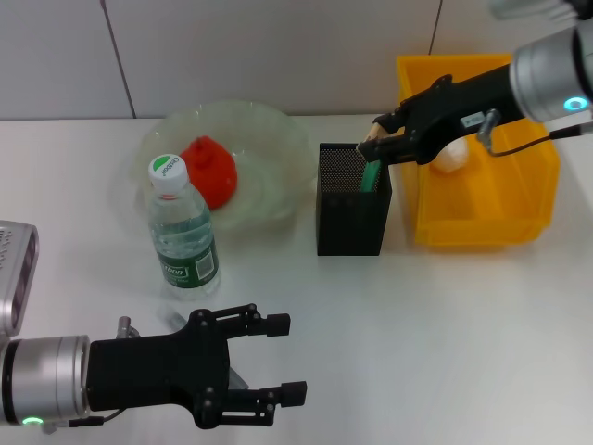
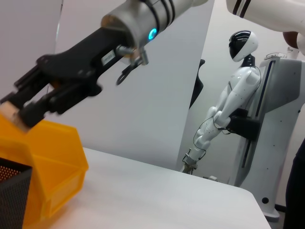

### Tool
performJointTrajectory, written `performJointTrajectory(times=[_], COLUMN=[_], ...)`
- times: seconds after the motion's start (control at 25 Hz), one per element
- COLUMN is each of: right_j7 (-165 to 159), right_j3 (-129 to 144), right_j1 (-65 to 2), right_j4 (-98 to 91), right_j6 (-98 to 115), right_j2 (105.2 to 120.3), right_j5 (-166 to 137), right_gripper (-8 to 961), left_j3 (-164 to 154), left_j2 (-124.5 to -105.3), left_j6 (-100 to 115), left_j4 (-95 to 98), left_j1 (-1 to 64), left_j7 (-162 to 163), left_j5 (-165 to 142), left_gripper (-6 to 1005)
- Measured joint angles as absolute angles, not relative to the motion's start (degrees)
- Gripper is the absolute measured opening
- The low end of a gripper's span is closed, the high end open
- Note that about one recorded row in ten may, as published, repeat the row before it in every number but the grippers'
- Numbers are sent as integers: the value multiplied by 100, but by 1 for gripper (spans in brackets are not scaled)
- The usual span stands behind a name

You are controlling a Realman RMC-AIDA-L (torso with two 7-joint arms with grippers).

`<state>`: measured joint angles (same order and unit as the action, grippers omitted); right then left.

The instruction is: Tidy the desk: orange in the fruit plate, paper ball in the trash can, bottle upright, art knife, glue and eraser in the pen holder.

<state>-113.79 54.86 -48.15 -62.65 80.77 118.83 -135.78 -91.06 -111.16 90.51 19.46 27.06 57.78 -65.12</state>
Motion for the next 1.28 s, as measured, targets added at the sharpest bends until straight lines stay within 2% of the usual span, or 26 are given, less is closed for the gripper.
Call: performJointTrajectory(times=[0.92,1.24,1.28], right_j7=[-11556,-11552,-11539], right_j3=[6209,6121,6117], right_j1=[-4995,-4842,-4782], right_j4=[-5627,-5768,-5830], right_j6=[7128,7095,7121], right_j2=[11909,11915,11908], right_j5=[-13831,-13363,-13216], right_gripper=[425,750,750], left_j3=[-9037,-8987,-8973], left_j2=[-11087,-11012,-10990], left_j6=[9087,9120,9125], left_j4=[1942,2043,2112], left_j1=[2689,2680,2679], left_j7=[5787,5797,5803], left_j5=[-6512,-6512,-6512], left_gripper=[810,810,810])
